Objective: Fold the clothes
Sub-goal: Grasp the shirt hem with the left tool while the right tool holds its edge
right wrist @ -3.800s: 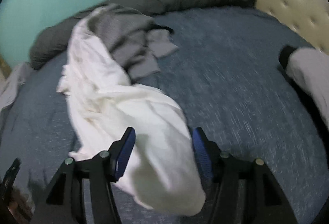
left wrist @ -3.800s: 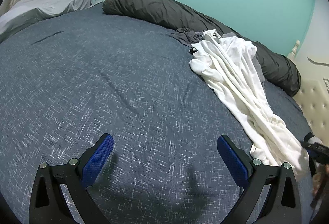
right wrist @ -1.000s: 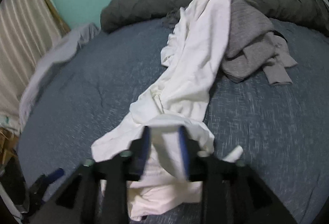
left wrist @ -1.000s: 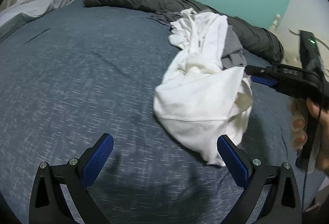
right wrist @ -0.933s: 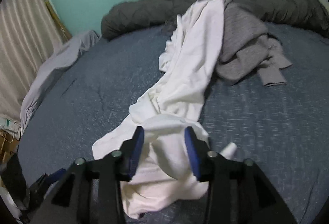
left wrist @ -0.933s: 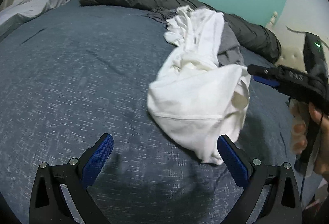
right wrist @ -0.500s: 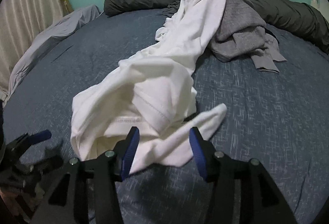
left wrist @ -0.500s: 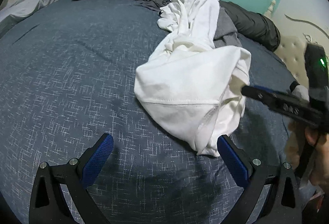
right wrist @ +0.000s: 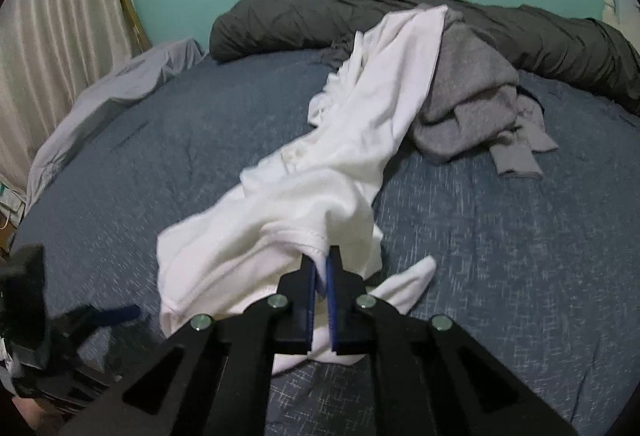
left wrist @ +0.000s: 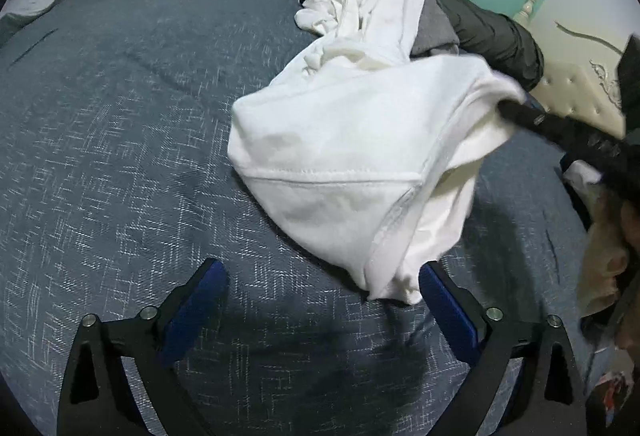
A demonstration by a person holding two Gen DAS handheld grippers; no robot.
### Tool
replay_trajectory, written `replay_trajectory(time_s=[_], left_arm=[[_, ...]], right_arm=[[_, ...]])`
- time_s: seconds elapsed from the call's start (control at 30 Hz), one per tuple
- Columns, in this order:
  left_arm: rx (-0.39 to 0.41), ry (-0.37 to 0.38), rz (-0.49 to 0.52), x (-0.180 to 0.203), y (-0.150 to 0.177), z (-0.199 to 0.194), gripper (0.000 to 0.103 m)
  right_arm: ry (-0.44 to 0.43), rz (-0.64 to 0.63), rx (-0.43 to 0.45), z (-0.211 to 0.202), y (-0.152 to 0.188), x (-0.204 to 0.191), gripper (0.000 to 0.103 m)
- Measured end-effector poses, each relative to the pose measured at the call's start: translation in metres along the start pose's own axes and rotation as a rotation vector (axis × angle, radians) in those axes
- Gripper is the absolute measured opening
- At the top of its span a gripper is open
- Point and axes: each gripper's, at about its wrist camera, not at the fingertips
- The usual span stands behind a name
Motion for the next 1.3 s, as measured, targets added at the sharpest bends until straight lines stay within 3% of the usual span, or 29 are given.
replay_trajectory(time_s=[0.23,0.4,0.8,0.93,1.27,1.3], left_arm=[[-0.002,-0.010,0.007,0.002,-0.005,0.006,0.079],[-0.013,0.028,0.007,0.011,-0.002,0.003,0.079],[-0.007,0.040,0.053,0.040,-0.007,0.014,0.079],[-0.023,0.048,0.081,0.054,-0.006,0.024,0.069],[-0.035,0.107,0.113,0.078,0.000,0.024,0.066],[-0.037,0.110,0.118,0.080,0.001,0.025,0.062]], right_arm=[[-0.023,0.005,0.038,-0.024,-0.016,0.007,0.004],[-0.026,0.031,0.049,-0.031,-0.023,0.014,0.004],[0.016,0.060,0.093,-0.049,-0.037,0.040,0.004],[0.028,0.097,0.100,-0.057,-0.037,0.060,0.004],[0.036,0.146,0.083,-0.055,-0.023,0.089,0.004],[0.036,0.152,0.081,-0.053,-0.022,0.090,0.004]])
Point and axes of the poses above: each gripper's, at about its wrist camera, not at the fingertips, and z roughly the way its jaws point, x to its right, y to its underside, and after that the axes turned 1 degree about -x, right-handed
